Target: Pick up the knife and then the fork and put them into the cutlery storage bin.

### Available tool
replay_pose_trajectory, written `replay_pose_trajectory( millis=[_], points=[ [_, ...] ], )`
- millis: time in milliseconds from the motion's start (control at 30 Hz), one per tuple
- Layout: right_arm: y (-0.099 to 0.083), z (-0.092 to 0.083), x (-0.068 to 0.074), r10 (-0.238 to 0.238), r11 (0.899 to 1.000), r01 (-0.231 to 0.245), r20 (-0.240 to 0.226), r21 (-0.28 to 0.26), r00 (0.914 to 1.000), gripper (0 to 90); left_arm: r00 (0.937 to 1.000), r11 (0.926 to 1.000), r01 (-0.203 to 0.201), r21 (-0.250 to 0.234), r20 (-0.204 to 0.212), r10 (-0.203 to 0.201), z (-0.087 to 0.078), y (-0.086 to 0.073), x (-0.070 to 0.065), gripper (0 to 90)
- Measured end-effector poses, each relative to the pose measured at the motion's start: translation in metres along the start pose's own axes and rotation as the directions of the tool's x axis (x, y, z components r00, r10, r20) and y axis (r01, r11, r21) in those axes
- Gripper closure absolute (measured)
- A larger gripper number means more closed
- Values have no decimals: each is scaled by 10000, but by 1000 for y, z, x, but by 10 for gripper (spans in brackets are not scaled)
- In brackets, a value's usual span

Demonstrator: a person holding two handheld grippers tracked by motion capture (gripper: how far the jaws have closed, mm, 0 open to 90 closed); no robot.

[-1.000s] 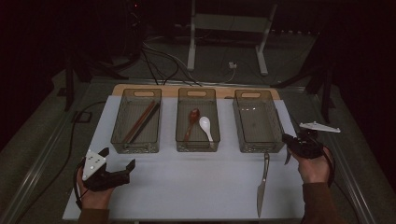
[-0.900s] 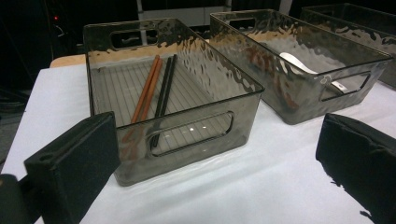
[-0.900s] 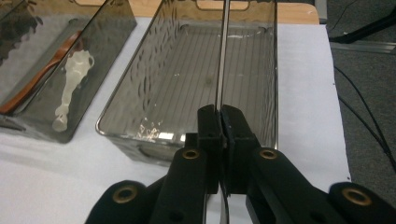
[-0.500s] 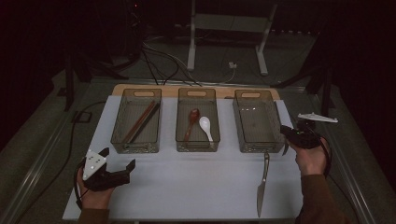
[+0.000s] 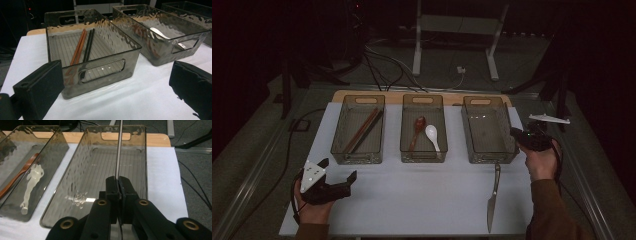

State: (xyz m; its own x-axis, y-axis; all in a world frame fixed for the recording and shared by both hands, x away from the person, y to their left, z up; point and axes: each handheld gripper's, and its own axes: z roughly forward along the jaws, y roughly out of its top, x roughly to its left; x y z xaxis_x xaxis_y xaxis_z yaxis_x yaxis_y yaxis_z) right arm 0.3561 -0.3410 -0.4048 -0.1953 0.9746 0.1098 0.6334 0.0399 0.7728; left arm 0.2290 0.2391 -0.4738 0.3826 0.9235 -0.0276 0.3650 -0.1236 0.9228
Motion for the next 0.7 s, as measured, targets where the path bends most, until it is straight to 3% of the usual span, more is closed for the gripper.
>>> replay_pose_trajectory(
  millis=[700],
  points=[
    [12,33,-3,8,10000,-8,311,-8,9995,879,10000,10000,-22,45,31,22,1,0,1,7]
  ],
)
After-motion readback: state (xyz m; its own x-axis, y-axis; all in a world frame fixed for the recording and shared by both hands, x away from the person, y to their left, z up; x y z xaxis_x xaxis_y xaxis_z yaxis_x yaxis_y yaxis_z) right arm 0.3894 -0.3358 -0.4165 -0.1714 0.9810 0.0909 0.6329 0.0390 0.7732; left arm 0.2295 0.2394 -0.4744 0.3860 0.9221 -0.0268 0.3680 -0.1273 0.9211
